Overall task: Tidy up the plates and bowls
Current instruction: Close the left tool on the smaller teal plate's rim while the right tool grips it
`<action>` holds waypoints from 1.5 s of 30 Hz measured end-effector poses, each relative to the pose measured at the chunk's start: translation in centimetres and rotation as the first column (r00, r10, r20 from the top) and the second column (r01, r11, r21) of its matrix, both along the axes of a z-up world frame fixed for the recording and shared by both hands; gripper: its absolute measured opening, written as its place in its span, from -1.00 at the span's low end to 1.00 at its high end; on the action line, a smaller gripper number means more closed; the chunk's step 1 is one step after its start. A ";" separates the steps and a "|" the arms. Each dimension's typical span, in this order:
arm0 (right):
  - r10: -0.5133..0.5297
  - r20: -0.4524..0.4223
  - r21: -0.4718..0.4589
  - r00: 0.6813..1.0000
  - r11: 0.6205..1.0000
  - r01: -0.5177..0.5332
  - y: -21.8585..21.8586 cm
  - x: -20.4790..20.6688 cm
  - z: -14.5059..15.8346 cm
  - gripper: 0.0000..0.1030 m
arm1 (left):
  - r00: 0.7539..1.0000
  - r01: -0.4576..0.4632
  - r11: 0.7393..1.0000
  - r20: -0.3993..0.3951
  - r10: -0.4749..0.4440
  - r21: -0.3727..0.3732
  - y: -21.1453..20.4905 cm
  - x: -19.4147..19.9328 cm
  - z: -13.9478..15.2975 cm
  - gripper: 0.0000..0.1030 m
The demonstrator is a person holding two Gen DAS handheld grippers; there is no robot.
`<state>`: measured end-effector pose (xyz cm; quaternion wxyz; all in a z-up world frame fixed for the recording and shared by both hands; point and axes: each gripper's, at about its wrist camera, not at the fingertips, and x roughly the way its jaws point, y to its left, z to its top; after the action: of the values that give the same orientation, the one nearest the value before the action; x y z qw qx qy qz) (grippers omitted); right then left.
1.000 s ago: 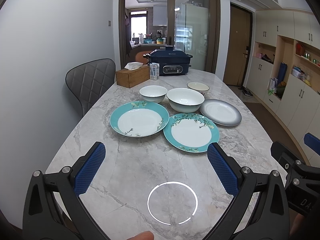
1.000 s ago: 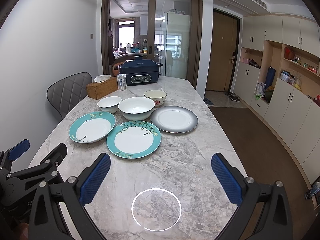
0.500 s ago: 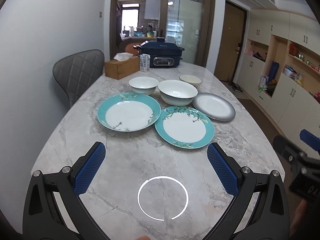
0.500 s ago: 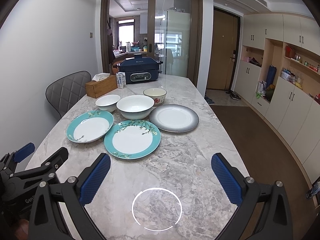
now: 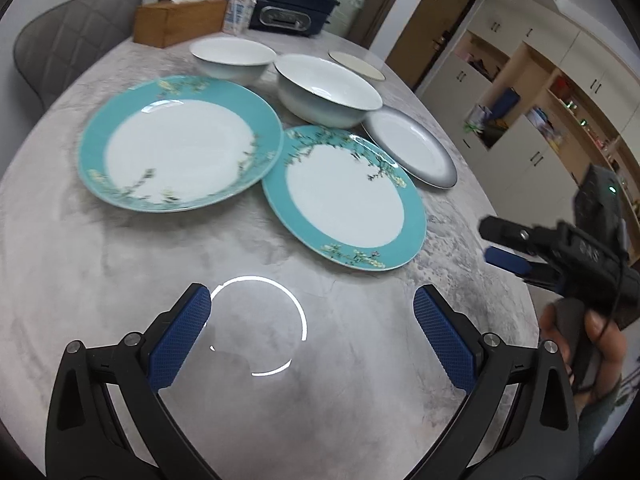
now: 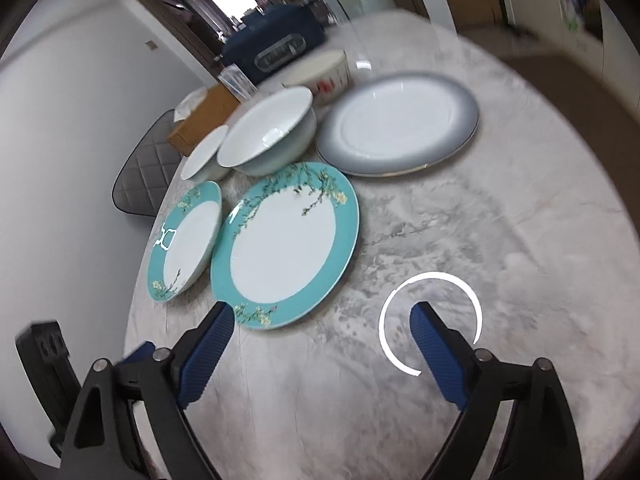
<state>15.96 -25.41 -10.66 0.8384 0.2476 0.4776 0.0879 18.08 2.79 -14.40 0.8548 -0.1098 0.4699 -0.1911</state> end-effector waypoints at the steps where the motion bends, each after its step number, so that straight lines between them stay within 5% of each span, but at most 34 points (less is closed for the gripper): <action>1: -0.005 -0.016 0.024 1.000 1.000 0.005 -0.3 0.9 -0.7 0.72 | 1.000 0.004 1.000 -0.016 -0.005 -0.022 -0.4 0.8 -0.7 0.97; 6: 0.008 -0.084 0.157 0.996 0.988 0.005 -1.5 4.2 -3.2 0.65 | 0.996 -0.014 0.993 -0.084 0.004 -0.118 -0.7 4.2 -2.7 0.82; 12: 0.037 -0.113 0.225 0.993 0.974 -0.010 -2.1 6.4 -4.6 0.55 | 0.988 -0.039 0.988 -0.154 0.016 -0.147 -0.7 7.6 -4.1 0.82; 25: 0.072 -0.108 0.218 0.992 0.975 -0.047 -2.9 9.2 -5.1 0.01 | 0.982 -0.074 0.980 -0.183 0.039 -0.185 -1.5 11.4 -4.7 0.68; 28: 0.057 -0.106 0.216 0.993 0.976 -0.033 -3.1 9.4 -5.3 -0.06 | 0.983 -0.080 0.981 -0.175 0.049 -0.177 -1.2 11.4 -4.6 0.45; 30: 0.056 -0.109 0.212 0.992 0.977 -0.032 -3.2 9.6 -5.3 -0.07 | 0.983 -0.081 0.980 -0.178 0.048 -0.182 -0.9 11.5 -4.7 0.10; 33: 0.066 -0.104 0.195 0.992 0.980 -0.045 -2.9 9.8 -5.2 -0.10 | 0.983 -0.082 0.982 -0.175 0.051 -0.172 -0.6 11.4 -4.6 -0.01; 39: 0.088 -0.111 0.161 0.990 0.985 -0.070 -2.7 9.8 -5.3 -0.49 | 0.982 -0.089 0.983 -0.180 0.059 -0.163 0.4 11.1 -4.7 -0.26; 41: 0.083 -0.120 0.149 0.989 0.987 -0.065 -3.0 9.8 -5.5 -0.76 | 0.981 -0.097 0.984 -0.179 0.070 -0.146 0.6 11.0 -4.7 -0.39; 45: 0.087 -0.123 0.145 0.989 0.987 -0.069 -3.4 9.6 -5.7 -0.78 | 0.974 -0.149 0.976 -0.193 0.117 -0.158 1.9 11.0 -5.2 -0.80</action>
<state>25.54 -28.78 -16.33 0.7821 0.2923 0.5327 0.1381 29.09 4.74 -19.63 0.8063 -0.2314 0.5197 -0.1621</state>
